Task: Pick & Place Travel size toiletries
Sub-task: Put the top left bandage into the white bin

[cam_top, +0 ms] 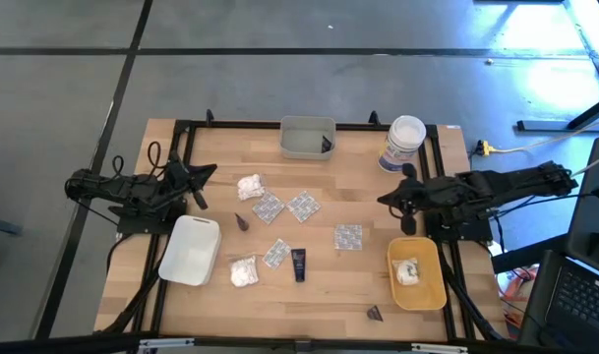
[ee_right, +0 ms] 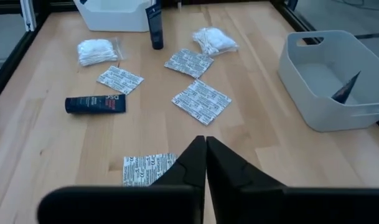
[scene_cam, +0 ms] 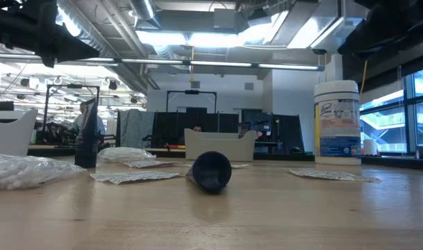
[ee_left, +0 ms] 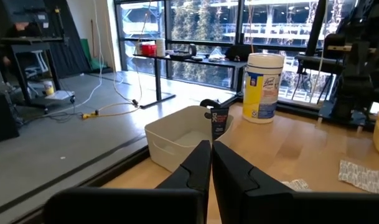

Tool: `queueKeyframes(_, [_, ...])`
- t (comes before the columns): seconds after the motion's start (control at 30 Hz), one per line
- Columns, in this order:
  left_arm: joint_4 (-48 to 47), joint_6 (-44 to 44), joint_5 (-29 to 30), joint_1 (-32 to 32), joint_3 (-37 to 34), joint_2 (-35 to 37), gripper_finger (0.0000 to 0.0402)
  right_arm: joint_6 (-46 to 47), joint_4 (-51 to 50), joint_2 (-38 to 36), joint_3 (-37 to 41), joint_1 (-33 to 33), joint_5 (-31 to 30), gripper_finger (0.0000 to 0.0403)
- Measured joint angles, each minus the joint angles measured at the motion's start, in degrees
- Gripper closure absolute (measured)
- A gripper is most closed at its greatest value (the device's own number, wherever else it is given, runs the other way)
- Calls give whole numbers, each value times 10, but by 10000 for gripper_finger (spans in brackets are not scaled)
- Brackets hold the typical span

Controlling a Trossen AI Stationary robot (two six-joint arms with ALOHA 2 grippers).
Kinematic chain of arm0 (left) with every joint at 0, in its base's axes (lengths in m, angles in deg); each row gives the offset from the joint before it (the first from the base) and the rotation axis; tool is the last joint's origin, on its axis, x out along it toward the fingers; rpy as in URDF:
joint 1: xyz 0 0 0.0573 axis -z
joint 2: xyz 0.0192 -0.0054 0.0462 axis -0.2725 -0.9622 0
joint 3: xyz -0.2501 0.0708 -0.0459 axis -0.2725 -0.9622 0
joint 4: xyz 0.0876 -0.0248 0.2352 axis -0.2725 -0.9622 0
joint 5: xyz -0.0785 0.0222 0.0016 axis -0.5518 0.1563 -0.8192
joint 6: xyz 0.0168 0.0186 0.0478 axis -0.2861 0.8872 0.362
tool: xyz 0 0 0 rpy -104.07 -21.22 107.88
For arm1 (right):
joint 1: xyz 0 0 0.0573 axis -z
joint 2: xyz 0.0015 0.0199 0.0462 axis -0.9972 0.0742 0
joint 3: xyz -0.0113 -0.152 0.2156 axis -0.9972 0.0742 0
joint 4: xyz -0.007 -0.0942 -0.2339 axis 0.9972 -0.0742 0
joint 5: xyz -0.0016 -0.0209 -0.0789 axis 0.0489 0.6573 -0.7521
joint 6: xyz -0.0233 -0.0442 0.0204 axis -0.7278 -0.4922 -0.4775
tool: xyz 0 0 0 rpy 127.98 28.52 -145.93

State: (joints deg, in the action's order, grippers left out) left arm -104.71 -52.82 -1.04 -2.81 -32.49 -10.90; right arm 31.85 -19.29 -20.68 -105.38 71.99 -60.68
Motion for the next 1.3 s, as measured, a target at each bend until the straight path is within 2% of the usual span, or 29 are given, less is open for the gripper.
queueKeyframes(0.17, [0,1,-14,0,0,0,389,-16,-8,-17,11,0,0,399])
queueKeyframes(0.4, [7,2,-46,0,0,0,391,-8,-8,-21,16,0,0,370])
queueKeyframes(0.73, [117,69,-112,0,0,0,386,-7,-7,-20,16,0,0,340])
queueKeyframes(0.83, [124,83,-121,0,0,0,363,-7,-7,-20,16,0,0,333])
queueKeyframes(1.03, [131,77,-125,0,0,-12,288,-5,-7,-20,16,0,0,320])
queueKeyframes(1.1, [134,84,-143,0,5,-24,269,-5,-7,-20,16,0,0,316])
queueKeyframes(1.3, [138,96,-219,0,36,-101,254,-5,-7,-20,16,0,0,306])
